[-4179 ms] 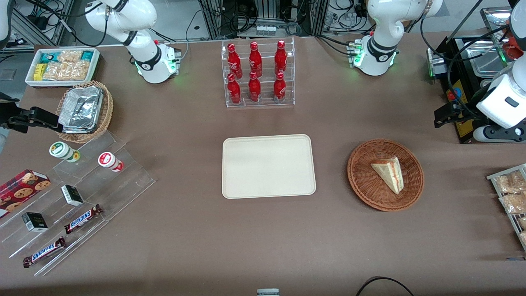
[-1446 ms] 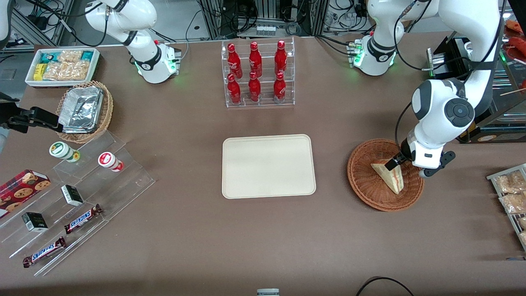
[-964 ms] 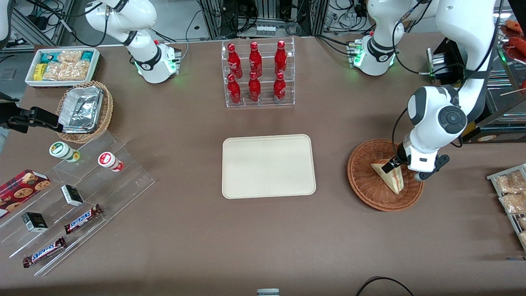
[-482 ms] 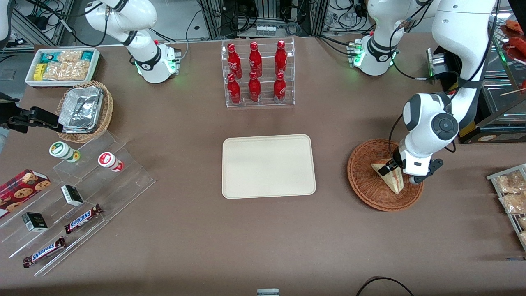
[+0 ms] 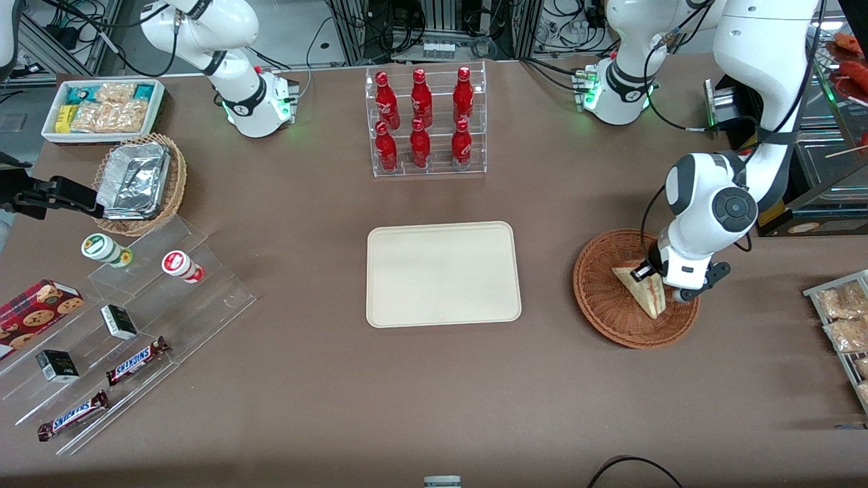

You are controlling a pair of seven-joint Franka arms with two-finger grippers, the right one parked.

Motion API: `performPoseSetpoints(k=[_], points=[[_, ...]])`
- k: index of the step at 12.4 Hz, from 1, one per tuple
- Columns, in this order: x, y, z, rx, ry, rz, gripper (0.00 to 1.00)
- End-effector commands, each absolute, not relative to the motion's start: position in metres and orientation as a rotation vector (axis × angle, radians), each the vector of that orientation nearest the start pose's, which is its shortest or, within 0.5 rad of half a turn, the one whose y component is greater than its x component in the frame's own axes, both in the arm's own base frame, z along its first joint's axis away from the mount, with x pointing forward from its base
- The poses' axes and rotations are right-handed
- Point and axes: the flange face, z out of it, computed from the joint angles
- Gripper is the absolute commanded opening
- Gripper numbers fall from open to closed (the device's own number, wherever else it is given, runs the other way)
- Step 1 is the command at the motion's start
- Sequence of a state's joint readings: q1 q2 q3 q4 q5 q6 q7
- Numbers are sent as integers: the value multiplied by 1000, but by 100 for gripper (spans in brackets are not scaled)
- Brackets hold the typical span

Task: Place sandwich from basket to tray
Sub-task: 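Lower the left gripper and close it on the wrapped sandwich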

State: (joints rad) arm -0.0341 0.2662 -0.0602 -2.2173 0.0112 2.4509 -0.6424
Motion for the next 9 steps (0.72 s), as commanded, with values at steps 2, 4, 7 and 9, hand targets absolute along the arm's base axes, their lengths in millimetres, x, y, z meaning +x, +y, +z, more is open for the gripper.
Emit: performPoseSetpoints(k=[2, 4, 7, 9], points=[[553, -55, 281, -3029, -772, 49, 0], [575, -73, 317, -3028, -712, 96, 0], [601, -132, 350, -3032, -552, 179, 0], [606, -170, 350, -3050, -475, 159, 0]])
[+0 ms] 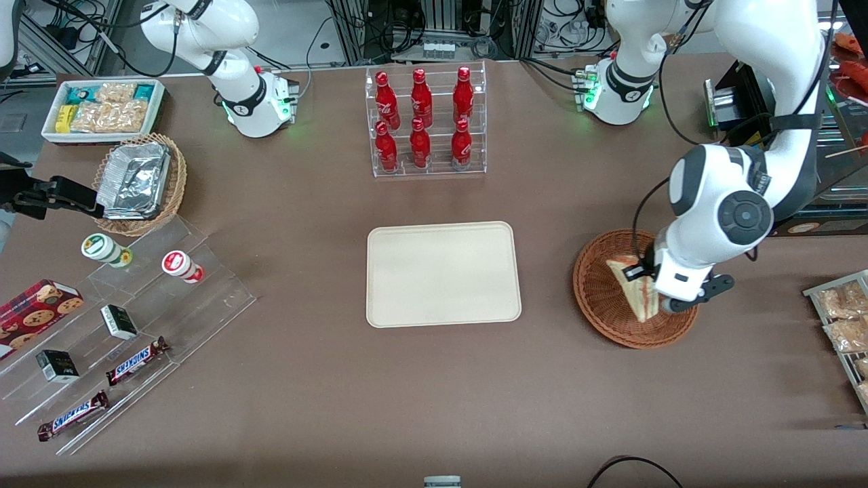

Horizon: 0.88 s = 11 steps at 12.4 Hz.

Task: Place sandwich from basket to tray
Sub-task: 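Lift the sandwich and carry it with the left gripper over the tray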

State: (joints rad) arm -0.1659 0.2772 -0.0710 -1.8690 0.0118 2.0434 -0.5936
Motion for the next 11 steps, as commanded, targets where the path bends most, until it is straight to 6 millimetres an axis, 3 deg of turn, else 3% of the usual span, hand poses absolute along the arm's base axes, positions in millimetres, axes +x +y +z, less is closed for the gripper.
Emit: performPoseSetpoints(k=[1, 7, 9, 11], points=[[607, -191, 348, -3060, -443, 157, 0], [604, -327, 325, -3101, -286, 121, 0], [590, -384, 309, -3098, -310, 115, 0], [573, -424, 304, -3098, -339, 104, 0]])
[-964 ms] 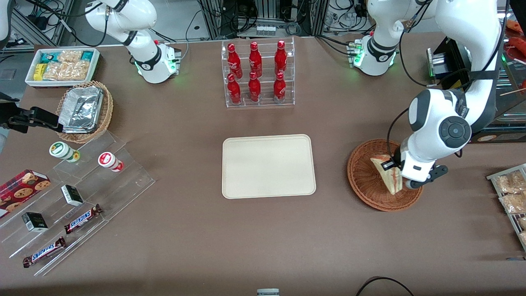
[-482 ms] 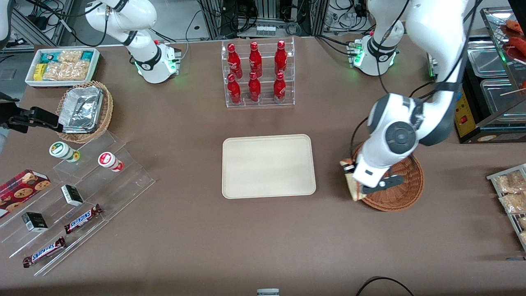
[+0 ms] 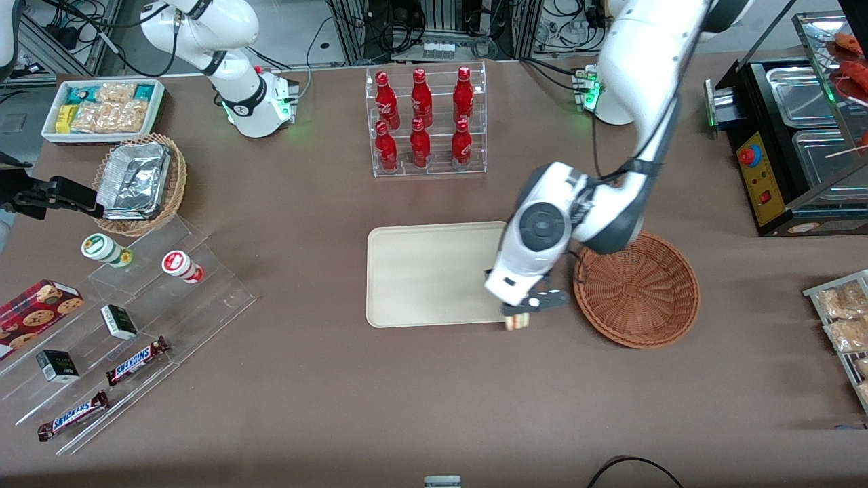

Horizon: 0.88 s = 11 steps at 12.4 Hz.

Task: Place sandwich from basket to tray
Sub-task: 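Lift the sandwich and carry it with the left gripper over the tray, then lower the sandwich onto the tray and open the left gripper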

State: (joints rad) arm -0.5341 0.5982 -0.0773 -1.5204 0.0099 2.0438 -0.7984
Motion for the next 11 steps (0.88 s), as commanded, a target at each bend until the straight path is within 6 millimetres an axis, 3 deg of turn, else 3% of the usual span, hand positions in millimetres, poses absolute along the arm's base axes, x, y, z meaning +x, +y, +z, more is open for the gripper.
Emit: performPoseSetpoints(k=[1, 4, 7, 11], points=[[562, -441, 300, -3099, -325, 101, 0], [543, -475, 285, -3087, -347, 108, 0], [527, -492, 263, -3063, -355, 130, 0], [519, -503, 248, -3050, -376, 132, 0]])
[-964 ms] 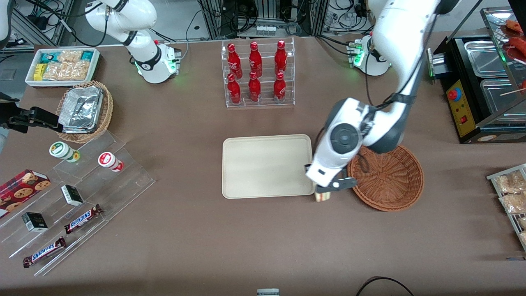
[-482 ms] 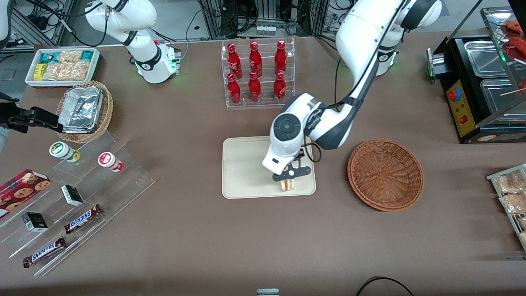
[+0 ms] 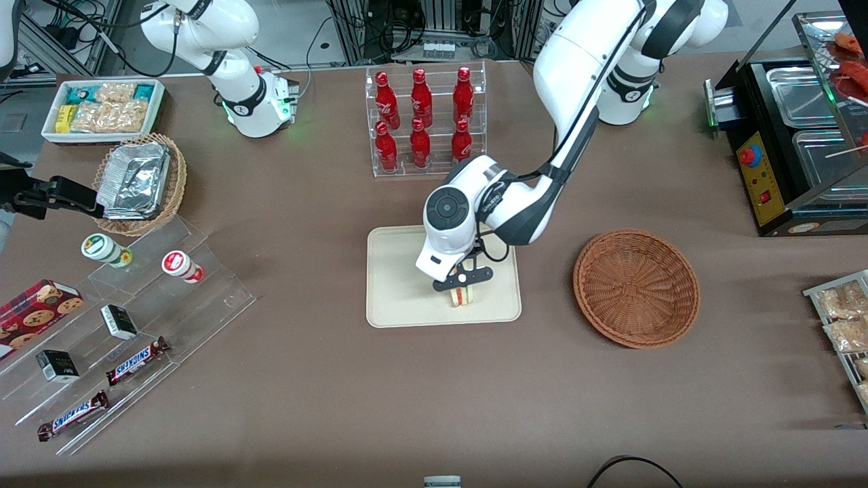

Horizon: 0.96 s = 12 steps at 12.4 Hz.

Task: Place sandwich from basket to tray
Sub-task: 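Lower the sandwich onto the tray and open the left gripper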

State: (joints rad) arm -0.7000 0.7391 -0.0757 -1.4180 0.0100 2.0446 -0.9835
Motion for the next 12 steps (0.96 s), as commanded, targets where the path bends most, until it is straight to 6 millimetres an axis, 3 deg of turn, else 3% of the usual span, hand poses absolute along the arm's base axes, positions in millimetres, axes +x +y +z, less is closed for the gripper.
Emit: performPoseSetpoints(k=[1, 3, 4, 5, 8, 11, 12], points=[[523, -506, 248, -3061, -411, 120, 0], [523, -506, 245, -3055, -439, 124, 0], [523, -506, 244, -3053, -441, 125, 29], [523, -507, 242, -3053, -409, 114, 99], [525, -507, 249, -3061, -413, 101, 100], [542, -505, 284, -3092, -449, 63, 100], [544, -505, 307, -3091, -445, 50, 100]])
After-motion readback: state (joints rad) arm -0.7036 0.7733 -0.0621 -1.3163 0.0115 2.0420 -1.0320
